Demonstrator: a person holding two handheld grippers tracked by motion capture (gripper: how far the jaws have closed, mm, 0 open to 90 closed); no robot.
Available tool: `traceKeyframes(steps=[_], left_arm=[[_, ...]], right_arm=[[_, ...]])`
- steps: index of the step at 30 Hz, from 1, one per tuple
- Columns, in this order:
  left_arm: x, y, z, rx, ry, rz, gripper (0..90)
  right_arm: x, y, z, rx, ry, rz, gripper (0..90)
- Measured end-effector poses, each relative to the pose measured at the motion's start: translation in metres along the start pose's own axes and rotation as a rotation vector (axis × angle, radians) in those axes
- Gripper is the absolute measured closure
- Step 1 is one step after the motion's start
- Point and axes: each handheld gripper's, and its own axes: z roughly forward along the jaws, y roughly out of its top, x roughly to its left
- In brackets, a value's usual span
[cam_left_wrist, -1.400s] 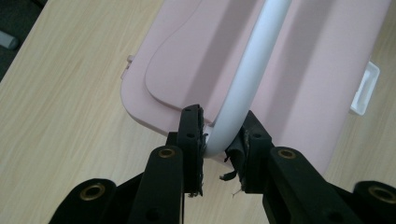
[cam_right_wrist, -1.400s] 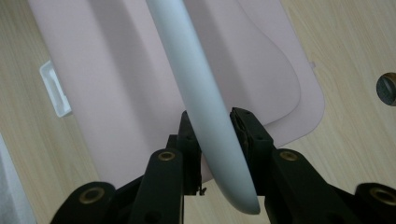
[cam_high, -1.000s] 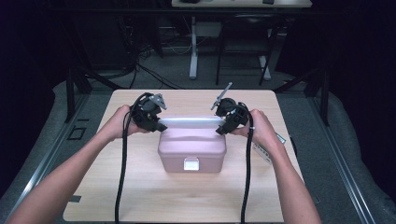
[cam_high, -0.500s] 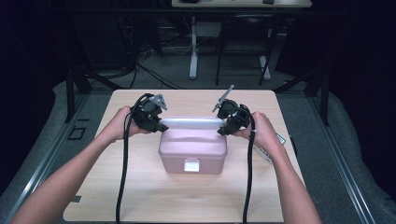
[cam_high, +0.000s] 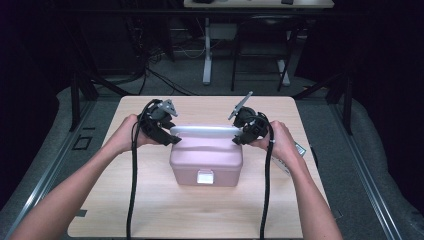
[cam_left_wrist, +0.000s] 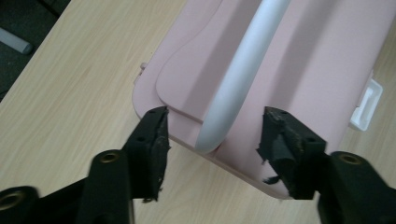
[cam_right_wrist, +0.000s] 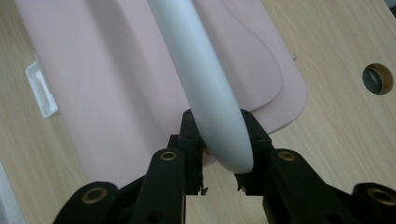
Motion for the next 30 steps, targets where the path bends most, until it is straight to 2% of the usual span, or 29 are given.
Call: traceKeyframes(steps=[2,3,8,10,11,14,20,30], left_arm=[[0.0,-0.003,-0.003,-0.001,0.01,-0.01,33.5],[0.0,-0.004,-0.004,0.001,0.015,-0.014,26.6],[0.001,-0.017,-0.01,-0.034,0.022,-0.064,15.2],[0.001,-0.022,-0.013,-0.048,0.022,-0.081,13.7],[0.0,-0.024,-0.014,-0.063,0.036,-0.085,12.9],[0.0,-0.031,-0.016,-0.086,0.034,-0.102,10.7],[-0.002,-0.035,-0.017,-0.087,0.056,-0.102,10.5],[-0.006,-0.039,-0.02,-0.109,0.054,-0.122,10.1]], right_arm=[[0.0,0.0,0.0,-0.001,0.001,-0.002,74.9],[0.0,0.0,0.0,-0.001,0.0,-0.002,74.9],[0.0,-0.001,0.0,-0.007,0.002,0.0,74.9],[0.0,-0.001,0.0,-0.01,-0.001,0.0,74.8],[0.0,-0.001,0.0,-0.011,-0.002,0.001,74.9],[-0.001,-0.003,0.0,-0.03,0.005,0.006,74.9],[-0.003,-0.004,0.0,-0.044,0.02,0.018,75.0],[-0.008,-0.002,-0.003,-0.064,0.044,0.045,75.0]])
